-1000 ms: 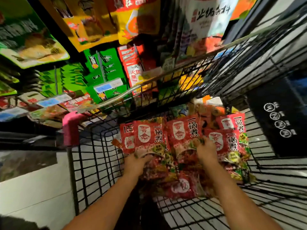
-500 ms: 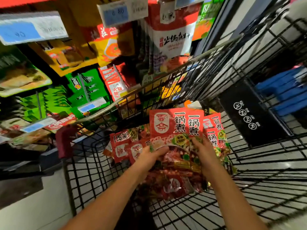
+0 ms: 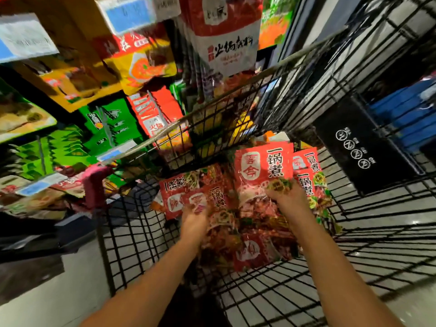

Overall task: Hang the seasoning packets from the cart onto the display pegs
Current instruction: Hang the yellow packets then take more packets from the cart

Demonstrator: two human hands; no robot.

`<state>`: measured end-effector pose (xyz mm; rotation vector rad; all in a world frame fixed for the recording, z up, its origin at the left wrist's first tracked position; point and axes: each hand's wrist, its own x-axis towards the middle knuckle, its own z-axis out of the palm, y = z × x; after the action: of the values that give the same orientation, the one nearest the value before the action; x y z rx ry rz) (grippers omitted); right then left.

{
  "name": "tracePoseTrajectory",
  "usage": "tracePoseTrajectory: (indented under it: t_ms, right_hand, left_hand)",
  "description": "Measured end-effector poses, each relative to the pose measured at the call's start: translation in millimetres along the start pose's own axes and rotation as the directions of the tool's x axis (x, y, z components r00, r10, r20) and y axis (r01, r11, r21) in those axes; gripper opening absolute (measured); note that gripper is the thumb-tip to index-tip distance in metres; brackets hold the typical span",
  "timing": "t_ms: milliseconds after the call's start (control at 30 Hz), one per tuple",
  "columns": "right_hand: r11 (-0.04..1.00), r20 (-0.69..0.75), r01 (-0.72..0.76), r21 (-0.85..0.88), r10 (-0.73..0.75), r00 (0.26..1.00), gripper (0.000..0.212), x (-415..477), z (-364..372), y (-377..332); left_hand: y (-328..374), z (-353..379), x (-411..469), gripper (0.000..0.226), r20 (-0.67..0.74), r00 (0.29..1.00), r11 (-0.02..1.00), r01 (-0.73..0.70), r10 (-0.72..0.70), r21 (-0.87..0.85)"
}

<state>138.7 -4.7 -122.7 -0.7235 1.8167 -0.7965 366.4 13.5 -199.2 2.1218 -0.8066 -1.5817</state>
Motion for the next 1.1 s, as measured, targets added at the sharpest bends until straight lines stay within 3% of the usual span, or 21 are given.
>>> tracePoseTrajectory:
  t_ms: [67, 133, 233, 367, 433, 500, 567, 667, 733, 833, 967, 1033, 1100]
  right_hand:
    - [0.997, -0.042, 0.025, -0.069, -0.028, 0.999, 0.038, 11.4, -6.4, 1.1]
    - [0.997, -0.060, 0.021, -0.071, -0.026, 0.998, 0.054, 19.2, -11.7, -0.6]
    - [0.998, -0.031, -0.030, 0.046, 0.032, 0.999, 0.063, 29.7, -18.9, -1.1]
    - [1.000, -0.038, 0.006, -0.028, -0.007, 0.999, 0.046, 37.1, -31.4, -6.3]
    - [0.998, -0.059, 0.015, -0.062, -0.018, 0.998, 0.036, 40.3, -39.5, -8.3]
    - [0.999, -0.077, 0.017, -0.035, -0.020, 0.997, 0.034, 44.1, -46.1, -7.0]
    - [1.000, -0.097, -0.003, -0.002, 0.003, 0.995, 0.042, 45.1, -50.2, -7.9]
    - [0.999, -0.106, -0.006, 0.047, 0.011, 0.994, 0.070, 46.8, -49.5, -7.4]
    - [0.997, -0.086, 0.003, 0.080, 0.004, 0.996, 0.071, 46.5, -43.8, -7.1]
    - [0.997, -0.037, 0.011, 0.081, -0.008, 0.999, 0.049, 46.0, -35.4, -7.2]
    - [0.989, 0.056, -0.025, 0.146, 0.017, 0.998, 0.041, 40.5, -23.6, -4.9]
    - [0.985, 0.053, -0.048, 0.165, 0.040, 0.998, 0.040, 34.8, -16.4, -5.3]
    - [0.973, 0.026, -0.060, 0.223, 0.056, 0.998, 0.046, 29.0, -13.1, -5.9]
  left_hand:
    - [-15.2, -4.7, 19.4, 0.070, -0.049, 0.995, 0.995, 0.084, -0.087, -0.044]
    - [-26.0, 3.8, 34.3, 0.062, 0.036, 0.981, 0.977, 0.194, -0.191, -0.092]
    - [-26.4, 25.2, 41.9, 0.079, 0.137, 0.956, 0.939, 0.282, -0.258, -0.198]
    - [-14.4, 43.1, 46.6, 0.036, 0.076, 0.975, 0.970, 0.215, -0.207, -0.114]
    - [-2.5, 51.7, 42.2, 0.044, 0.146, 0.975, 0.978, 0.181, -0.165, -0.103]
    - [15.9, 54.5, 32.2, 0.039, 0.161, 0.986, 0.993, 0.059, -0.042, -0.102]
    - [39.0, 47.5, 22.1, 0.032, 0.170, 0.979, 0.988, -0.091, 0.111, -0.124]
    - [74.2, 19.9, 6.9, 0.040, 0.164, 0.954, 0.962, -0.229, 0.253, -0.153]
    - [89.7, 1.1, 4.4, 0.035, 0.172, 0.951, 0.955, -0.224, 0.258, -0.193]
    - [101.1, -15.8, 2.6, 0.019, 0.166, 0.961, 0.944, -0.168, 0.222, -0.284]
    - [97.4, 6.2, 1.1, 0.027, 0.293, 0.947, 0.960, -0.046, 0.130, -0.277]
    - [92.4, 32.5, -1.6, 0.053, 0.328, 0.943, 0.969, 0.032, 0.051, -0.243]
    - [89.6, 54.7, -2.0, 0.064, 0.325, 0.941, 0.970, -0.016, 0.097, -0.243]
